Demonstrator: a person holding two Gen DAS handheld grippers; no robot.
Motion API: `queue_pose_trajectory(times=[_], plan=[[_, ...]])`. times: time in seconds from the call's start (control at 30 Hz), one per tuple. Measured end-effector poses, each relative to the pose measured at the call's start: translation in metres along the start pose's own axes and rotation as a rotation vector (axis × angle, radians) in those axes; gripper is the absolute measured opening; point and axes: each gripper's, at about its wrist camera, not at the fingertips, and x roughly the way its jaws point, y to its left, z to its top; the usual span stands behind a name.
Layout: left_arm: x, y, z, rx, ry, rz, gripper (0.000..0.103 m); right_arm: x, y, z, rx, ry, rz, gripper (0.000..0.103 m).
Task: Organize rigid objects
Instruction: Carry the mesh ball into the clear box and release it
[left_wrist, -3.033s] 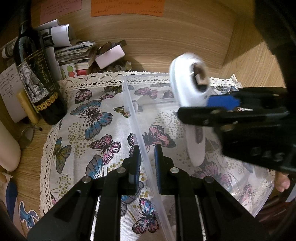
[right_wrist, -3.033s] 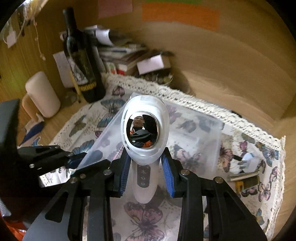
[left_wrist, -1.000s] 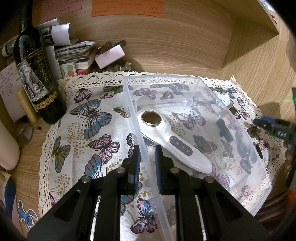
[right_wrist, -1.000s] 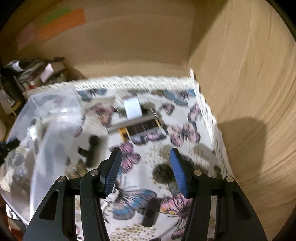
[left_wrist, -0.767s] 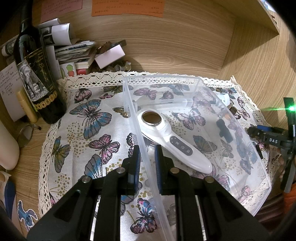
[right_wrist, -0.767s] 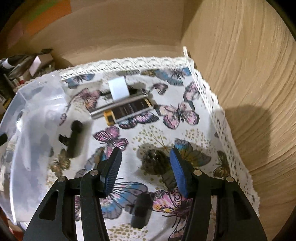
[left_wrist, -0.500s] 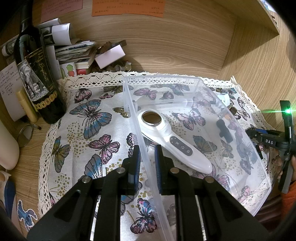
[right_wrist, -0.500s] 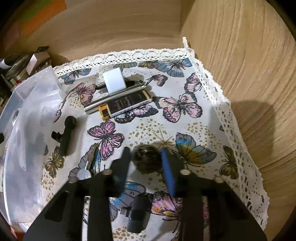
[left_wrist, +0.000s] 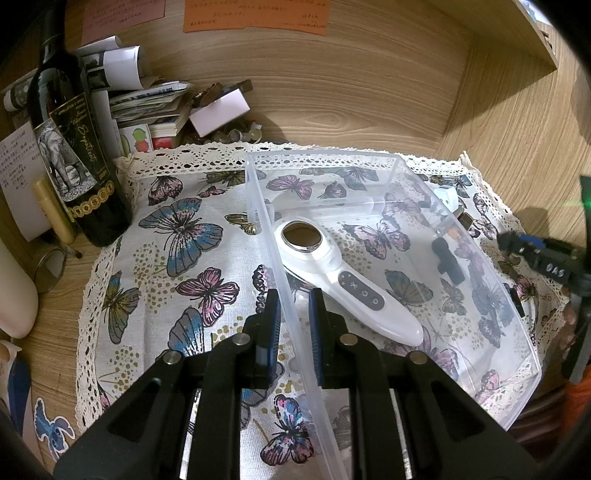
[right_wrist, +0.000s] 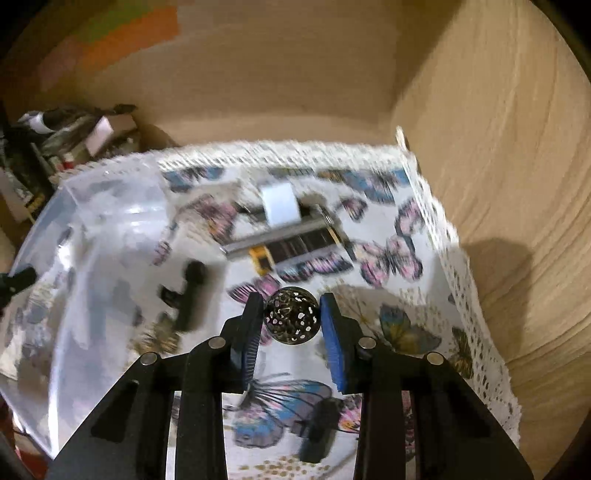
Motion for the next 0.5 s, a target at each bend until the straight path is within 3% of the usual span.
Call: queue_pose_trajectory(times=[0.27,0.5], plan=[[0.0,0.0,0.0,0.0,0.001,0.0,0.015,-0.038,0.038,0.02,-0.096,-0.121,0.054,0.029],[0.0,0.001,0.001,0.0,0.001,0.001,0.015,-0.052,0.071,0.03,-0.175,-0.175,0.114,0.027]])
